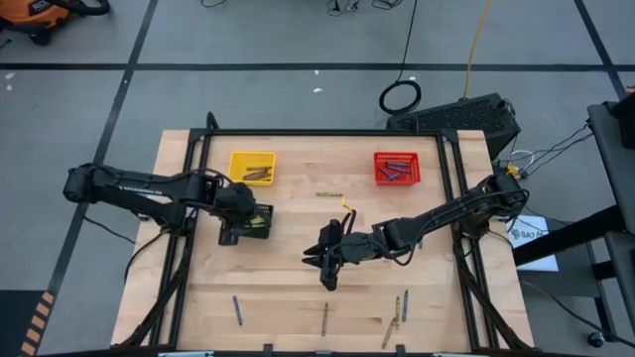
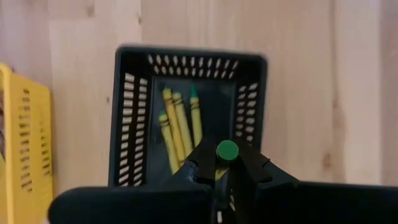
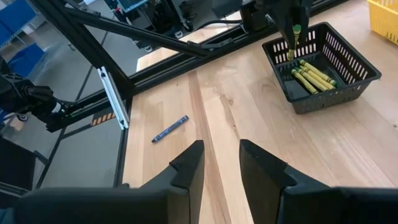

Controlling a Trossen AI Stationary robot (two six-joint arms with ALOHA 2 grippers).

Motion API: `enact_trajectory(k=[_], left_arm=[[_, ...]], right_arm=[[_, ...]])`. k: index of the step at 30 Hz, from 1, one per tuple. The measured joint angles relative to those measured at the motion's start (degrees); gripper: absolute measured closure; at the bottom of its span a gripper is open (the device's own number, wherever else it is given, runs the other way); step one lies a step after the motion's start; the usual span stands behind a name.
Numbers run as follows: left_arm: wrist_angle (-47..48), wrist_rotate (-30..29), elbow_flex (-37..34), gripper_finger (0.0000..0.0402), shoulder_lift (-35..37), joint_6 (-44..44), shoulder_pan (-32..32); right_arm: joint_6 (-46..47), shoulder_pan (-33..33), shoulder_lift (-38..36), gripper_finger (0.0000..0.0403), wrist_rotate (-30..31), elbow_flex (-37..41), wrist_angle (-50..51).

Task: Sort crayons
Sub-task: Put the green crayon into the black bin, then put the blue crayon into the red bin

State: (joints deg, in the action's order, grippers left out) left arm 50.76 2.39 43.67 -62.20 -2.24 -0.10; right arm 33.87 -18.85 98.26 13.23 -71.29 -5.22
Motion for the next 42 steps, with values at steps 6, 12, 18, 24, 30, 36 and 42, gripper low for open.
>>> enact_trajectory(k=[6,12,18,24,30,36,42], left_arm=[[-1.0,-1.4,-2.0,0.0386,-0.8,-0.2,1.8],[-1.2,-1.7,-2.0,0.0386,-0.7,-0.2,2.9],[-1.2,-2.1,-2.0,0.0381,-1.7,-0.1,3.0],[-1.1,-2.2,-2.0,0.0337,-3.1,0.3,3.0],[-1.5,-2.3,-2.0,0.0312,-3.0,0.4,3.0],[-1.8,-2.3,-0.5,0.031,-3.0,3.2,2.6],[-2.4,-1.4,2.7,0.031,-3.0,3.4,-0.3]], right_arm=[[0.0,0.0,0.0,0.0314,0.0,0.0,0.0],[0.0,0.0,0.0,0.0314,0.0,0.0,0.0],[0.0,0.0,0.0,0.0314,0.0,0.0,0.4],[2.8,0.0,0.0,0.0314,0.0,0.0,1.6],[9.1,-0.4,0.0,0.0314,0.0,0.0,6.7],[19.4,-1.9,-0.6,0.0314,0.0,0.0,18.7],[34.5,-6.5,-1.3,0.0314,0.0,0.0,30.7]])
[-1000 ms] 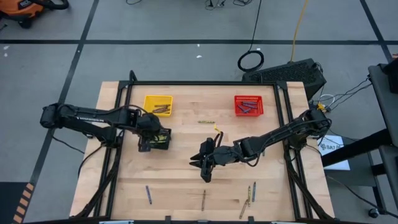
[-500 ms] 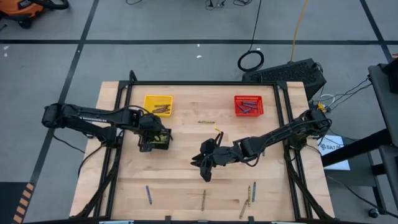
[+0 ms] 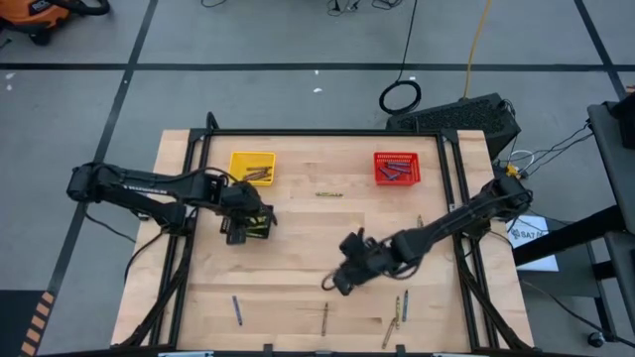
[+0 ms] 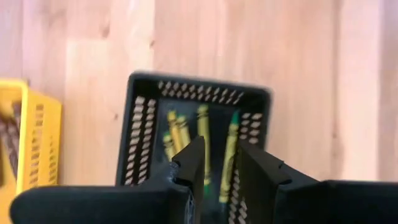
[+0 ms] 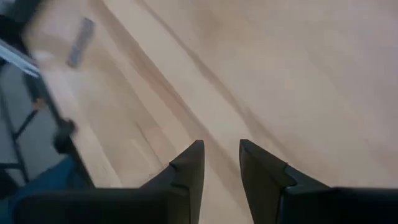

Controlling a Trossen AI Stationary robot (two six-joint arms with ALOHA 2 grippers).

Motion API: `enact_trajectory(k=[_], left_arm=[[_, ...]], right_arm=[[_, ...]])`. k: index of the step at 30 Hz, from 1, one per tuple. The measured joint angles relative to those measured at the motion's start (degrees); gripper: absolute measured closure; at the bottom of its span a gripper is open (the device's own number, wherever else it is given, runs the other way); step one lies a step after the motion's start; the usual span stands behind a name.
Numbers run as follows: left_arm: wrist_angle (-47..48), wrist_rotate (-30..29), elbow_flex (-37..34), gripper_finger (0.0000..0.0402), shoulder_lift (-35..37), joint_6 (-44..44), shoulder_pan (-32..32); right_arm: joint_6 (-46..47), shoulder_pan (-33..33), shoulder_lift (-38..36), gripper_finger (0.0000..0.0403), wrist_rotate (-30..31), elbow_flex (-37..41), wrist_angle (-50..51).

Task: Sort crayons
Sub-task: Put the blue crayon into the red bin

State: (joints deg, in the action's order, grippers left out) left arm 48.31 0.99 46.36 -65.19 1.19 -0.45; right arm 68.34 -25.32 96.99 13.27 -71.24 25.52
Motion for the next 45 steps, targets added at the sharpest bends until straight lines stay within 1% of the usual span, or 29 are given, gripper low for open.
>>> enact_trajectory(k=[5,9,12,16,24,28,35,37,38,44,45], left_arm=[[-2.7,0.0,1.2,0.031,0.0,0.0,-3.3],[-3.8,0.3,1.8,0.031,0.0,0.0,-5.6],[-4.1,0.3,1.8,0.031,0.0,0.1,-6.9],[-4.1,0.3,1.8,0.031,0.0,2.3,-8.4],[-4.1,0.3,1.8,0.031,0.0,2.9,-10.2],[-4.1,0.3,1.8,0.031,0.0,2.9,-10.2],[-4.1,0.3,1.8,0.031,0.0,2.9,-10.2],[-4.1,0.3,1.7,0.031,0.0,2.9,-10.2],[-4.1,0.3,1.7,0.031,0.0,2.9,-10.2],[-4.4,0.3,1.7,0.031,0.0,2.6,-10.2],[-4.4,0.3,1.7,0.031,0.0,2.6,-10.2]], right_arm=[[13.4,-5.3,0.0,0.0314,1.2,0.0,7.9],[22.8,-9.2,0.0,0.0314,1.7,0.0,10.7],[27.6,-11.9,0.0,0.0314,1.7,0.0,11.8],[33.6,-15.2,0.0,0.0314,1.7,0.0,13.9],[48.2,-21.1,0.0,0.0314,1.6,0.0,22.3],[50.0,-23.0,0.0,0.0314,1.5,0.0,23.4],[44.0,-23.6,0.0,0.0314,1.4,0.0,21.2],[43.6,-23.3,0.0,0.0314,-0.4,0.0,20.7],[44.5,-23.1,0.0,0.0314,-1.4,0.0,20.6],[56.7,-23.9,1.5,0.0314,-1.7,0.0,21.6],[58.1,-23.9,2.2,0.0314,-2.8,0.0,21.9]])
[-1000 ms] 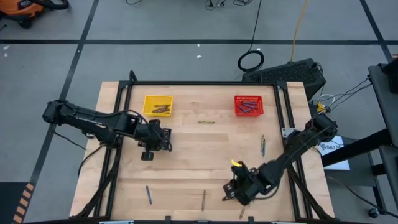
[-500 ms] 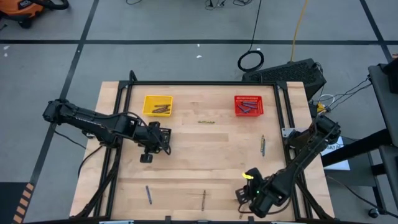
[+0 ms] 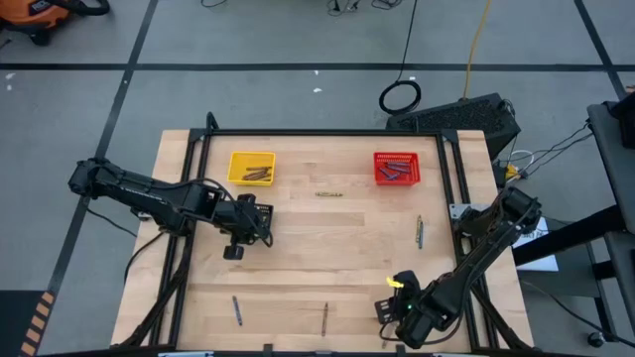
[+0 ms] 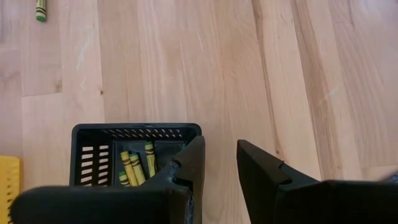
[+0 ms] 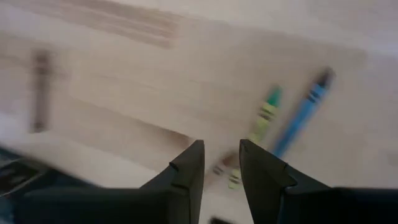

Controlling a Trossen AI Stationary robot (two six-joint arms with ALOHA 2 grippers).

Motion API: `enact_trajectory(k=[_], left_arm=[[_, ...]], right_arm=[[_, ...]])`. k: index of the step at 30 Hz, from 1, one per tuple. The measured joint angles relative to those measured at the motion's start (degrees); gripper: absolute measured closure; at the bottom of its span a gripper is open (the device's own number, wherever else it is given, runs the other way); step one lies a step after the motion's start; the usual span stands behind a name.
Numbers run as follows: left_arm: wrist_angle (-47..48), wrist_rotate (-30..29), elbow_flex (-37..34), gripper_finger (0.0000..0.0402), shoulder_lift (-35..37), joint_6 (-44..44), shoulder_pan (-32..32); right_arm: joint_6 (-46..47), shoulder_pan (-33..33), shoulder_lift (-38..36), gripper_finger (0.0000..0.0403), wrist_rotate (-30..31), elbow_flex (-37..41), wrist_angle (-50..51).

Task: Sort crayons
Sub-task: Put the blue crayon into the red bin

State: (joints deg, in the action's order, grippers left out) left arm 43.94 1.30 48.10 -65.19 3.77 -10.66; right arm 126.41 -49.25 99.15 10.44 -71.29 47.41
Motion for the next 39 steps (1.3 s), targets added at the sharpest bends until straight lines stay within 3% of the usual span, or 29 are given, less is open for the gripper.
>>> enact_trajectory(k=[5,39], left_arm=[[0.0,0.0,0.0,0.031,0.0,0.0,0.0],[0.0,0.0,0.0,0.031,0.0,0.3,0.0]], right_arm=[[3.4,-0.4,2.5,0.0314,-6.2,0.0,2.5],[6.2,-1.1,5.9,0.0314,-6.2,0.0,7.2]])
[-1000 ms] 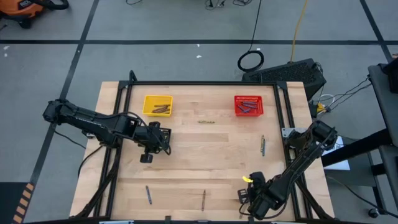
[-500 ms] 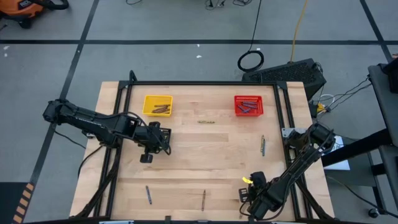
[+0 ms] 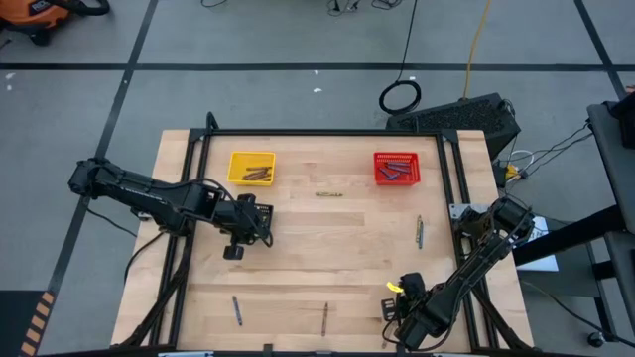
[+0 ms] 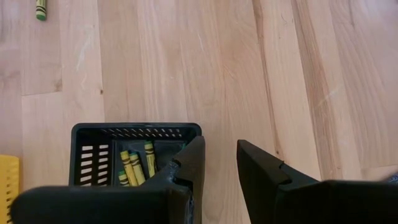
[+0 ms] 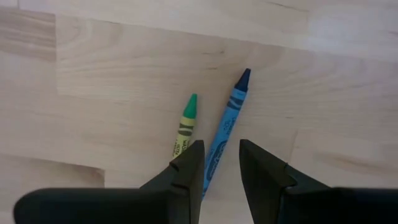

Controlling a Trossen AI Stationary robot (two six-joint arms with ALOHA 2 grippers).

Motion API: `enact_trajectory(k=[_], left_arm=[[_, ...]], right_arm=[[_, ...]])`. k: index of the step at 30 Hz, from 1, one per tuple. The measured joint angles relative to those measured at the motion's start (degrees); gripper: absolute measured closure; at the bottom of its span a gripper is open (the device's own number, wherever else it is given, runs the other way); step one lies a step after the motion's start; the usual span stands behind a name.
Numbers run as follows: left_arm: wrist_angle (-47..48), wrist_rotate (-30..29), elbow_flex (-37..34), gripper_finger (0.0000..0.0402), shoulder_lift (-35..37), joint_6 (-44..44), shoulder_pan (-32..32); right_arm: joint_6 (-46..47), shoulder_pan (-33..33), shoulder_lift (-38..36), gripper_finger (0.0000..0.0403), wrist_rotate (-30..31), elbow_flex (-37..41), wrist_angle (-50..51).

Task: Sort crayons
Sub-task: Put the blue crayon into the red bin

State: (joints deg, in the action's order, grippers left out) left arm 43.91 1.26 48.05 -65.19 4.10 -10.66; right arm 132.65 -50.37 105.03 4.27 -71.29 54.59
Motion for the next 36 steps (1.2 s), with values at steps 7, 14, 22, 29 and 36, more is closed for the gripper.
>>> enact_trajectory(k=[7,14,22,29,36], left_arm=[[0.0,0.0,0.0,0.031,0.0,0.0,0.0],[0.0,0.0,0.0,0.031,0.0,0.0,0.0],[0.0,0.0,0.0,0.031,0.0,0.0,0.0],[-0.1,0.0,0.0,0.031,0.0,0.1,0.0],[-0.1,0.0,0.0,0.031,0.0,0.1,0.0]], right_arm=[[1.3,0.0,0.0,0.0314,0.0,0.0,0.1],[0.4,-0.3,2.4,0.0314,-1.5,0.0,0.5],[0.8,-0.3,3.0,0.0314,-2.2,0.0,-0.1],[-0.5,-0.6,5.1,0.0327,-7.9,-0.2,2.2],[-1.4,-0.7,7.8,0.0378,-8.2,-0.2,1.5]])
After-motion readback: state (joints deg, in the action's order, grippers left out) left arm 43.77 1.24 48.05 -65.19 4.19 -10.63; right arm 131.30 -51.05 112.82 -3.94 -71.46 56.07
